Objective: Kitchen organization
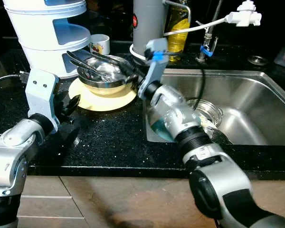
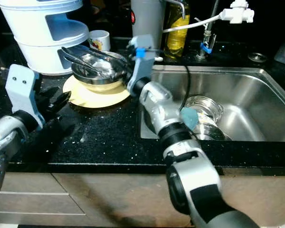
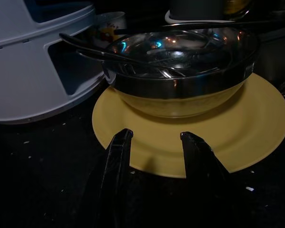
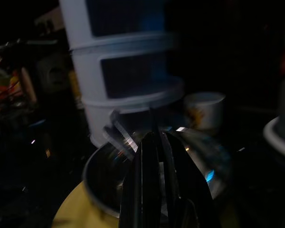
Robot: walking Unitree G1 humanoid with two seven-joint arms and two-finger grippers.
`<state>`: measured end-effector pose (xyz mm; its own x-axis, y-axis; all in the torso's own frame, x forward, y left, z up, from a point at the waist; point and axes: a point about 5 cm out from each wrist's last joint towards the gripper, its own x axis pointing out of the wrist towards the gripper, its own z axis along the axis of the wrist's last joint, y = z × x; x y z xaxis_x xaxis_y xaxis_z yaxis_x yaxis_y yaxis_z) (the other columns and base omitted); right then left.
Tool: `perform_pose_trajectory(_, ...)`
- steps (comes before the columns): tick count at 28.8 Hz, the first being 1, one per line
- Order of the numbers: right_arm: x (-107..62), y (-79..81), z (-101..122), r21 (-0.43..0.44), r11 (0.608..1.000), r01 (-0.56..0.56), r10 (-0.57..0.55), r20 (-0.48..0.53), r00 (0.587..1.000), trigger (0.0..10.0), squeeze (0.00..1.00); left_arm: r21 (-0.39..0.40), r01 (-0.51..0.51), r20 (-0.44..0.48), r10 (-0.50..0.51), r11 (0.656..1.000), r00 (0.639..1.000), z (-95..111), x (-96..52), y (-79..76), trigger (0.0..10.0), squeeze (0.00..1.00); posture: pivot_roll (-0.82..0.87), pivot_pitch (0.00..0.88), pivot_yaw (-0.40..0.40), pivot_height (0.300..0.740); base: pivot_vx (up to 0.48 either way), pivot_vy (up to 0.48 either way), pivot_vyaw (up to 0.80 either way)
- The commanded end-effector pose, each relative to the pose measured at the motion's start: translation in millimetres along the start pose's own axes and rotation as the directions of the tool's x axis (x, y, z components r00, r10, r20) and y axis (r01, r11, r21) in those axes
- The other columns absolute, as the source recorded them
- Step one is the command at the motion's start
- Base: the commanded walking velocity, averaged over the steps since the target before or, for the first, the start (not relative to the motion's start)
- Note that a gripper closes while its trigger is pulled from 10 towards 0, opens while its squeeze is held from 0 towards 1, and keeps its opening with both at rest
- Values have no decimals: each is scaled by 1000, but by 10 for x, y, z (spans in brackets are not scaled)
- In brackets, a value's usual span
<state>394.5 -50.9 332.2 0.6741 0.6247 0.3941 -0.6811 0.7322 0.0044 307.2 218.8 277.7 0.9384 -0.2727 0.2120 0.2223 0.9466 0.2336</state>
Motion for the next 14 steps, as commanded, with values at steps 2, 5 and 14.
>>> perform_pose_trajectory(2,-56,-50,71,10,1000,-4,4,10,1000,0,0,-4,5,0,-5,1000,1000,-13,8,-9,10000,0,-5,175,-28,740,0,0,0)
perform_pose_trajectory(5,-164,-160,160,-11,1000,-4,5,11,1000,0,0,-3,14,-3,-14,1000,1000,-17,13,-14,10000,0,-7,176,-25,740,0,0,0)
perform_pose_trajectory(14,-490,-493,437,-43,992,122,-118,74,990,0,0,-10,42,9,-42,999,999,-4,47,-59,10000,0,-4,176,-24,740,0,0,0)
